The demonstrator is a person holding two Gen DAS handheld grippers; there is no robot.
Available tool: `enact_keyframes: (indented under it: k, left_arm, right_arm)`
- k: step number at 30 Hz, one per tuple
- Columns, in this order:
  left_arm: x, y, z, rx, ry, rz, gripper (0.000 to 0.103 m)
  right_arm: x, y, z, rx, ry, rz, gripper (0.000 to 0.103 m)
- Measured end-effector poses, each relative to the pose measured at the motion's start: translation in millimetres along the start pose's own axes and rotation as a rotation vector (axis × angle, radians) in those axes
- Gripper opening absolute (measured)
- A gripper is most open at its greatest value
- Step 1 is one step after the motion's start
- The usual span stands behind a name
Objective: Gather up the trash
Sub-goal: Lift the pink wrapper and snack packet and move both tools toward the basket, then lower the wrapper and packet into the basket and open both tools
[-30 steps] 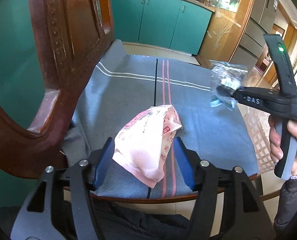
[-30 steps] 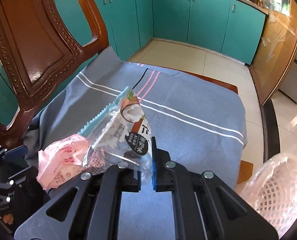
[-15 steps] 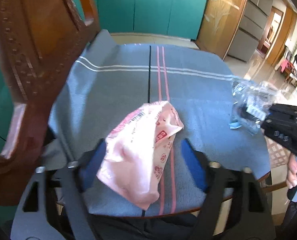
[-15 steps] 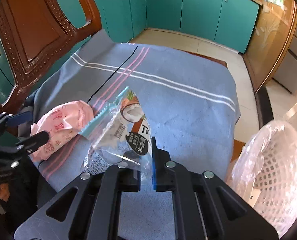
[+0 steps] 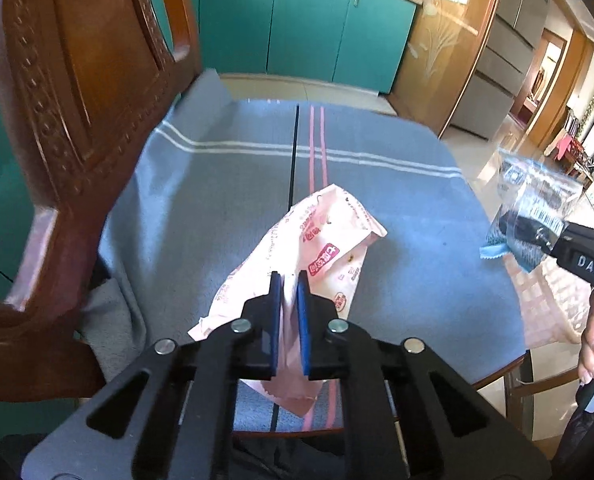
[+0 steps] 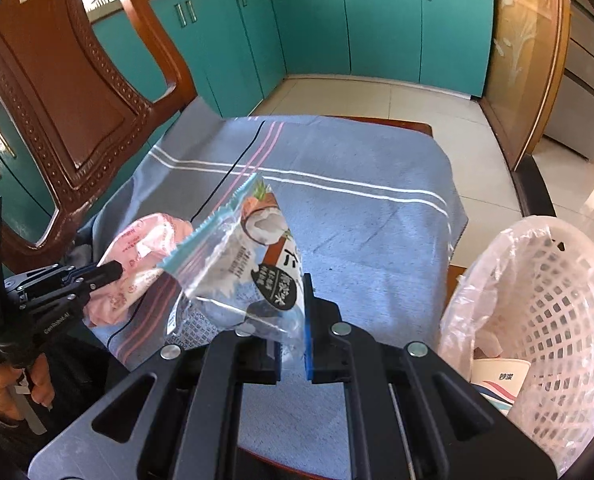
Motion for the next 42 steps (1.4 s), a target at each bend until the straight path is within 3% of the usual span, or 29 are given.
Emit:
enact_keyframes:
  k: [10,18,24,31,38,42]
  left_arm:
    - [-30.9,12.5,16.9,0.023,0.005,0.068,0.009]
    - [-45.4,33.6,55.7,0.084,-0.076,0.109,0.009]
    - [-40.8,54.1,120.7,0.178,-0.190,0.119,0.009]
    - [-30.0,77.1,208.9,0.305,-0.320,0.121,0.009]
    - [-13.0,75.4,289.5,0.433,-0.375,0.107,0.010]
    - [2.2,70.4,311.5,0.473,-0.378,0.089,0.010]
  right_arm:
    - [-18.0,-2.6,9.4,0.020,0.012,0.035,0.008]
    - [-71.8,1.9,44.9,0.085,0.007,0.144,0.008]
    - [-114.1,-12.0,111.0,0.194,-0.092,0.222,0.009]
    - [-131.9,-44.5,195.3,0.342,-0.247,0.228,0.009]
    - [-138.3,-71.8,235.8,0.423,-0.266,0.220,0.009]
    - [-131.3,-74.8,241.7,0.432,-0.255,0.205,0.009]
Point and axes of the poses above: each gripper's, at about its wrist camera, not at the fingertips, and x roughly the way its jaws point, z to its right, y to its top, the point moved 3 cm from there along x, roughly the way its jaws point, and after that the axes turned 11 degrees about x, right-handed, at the moved point
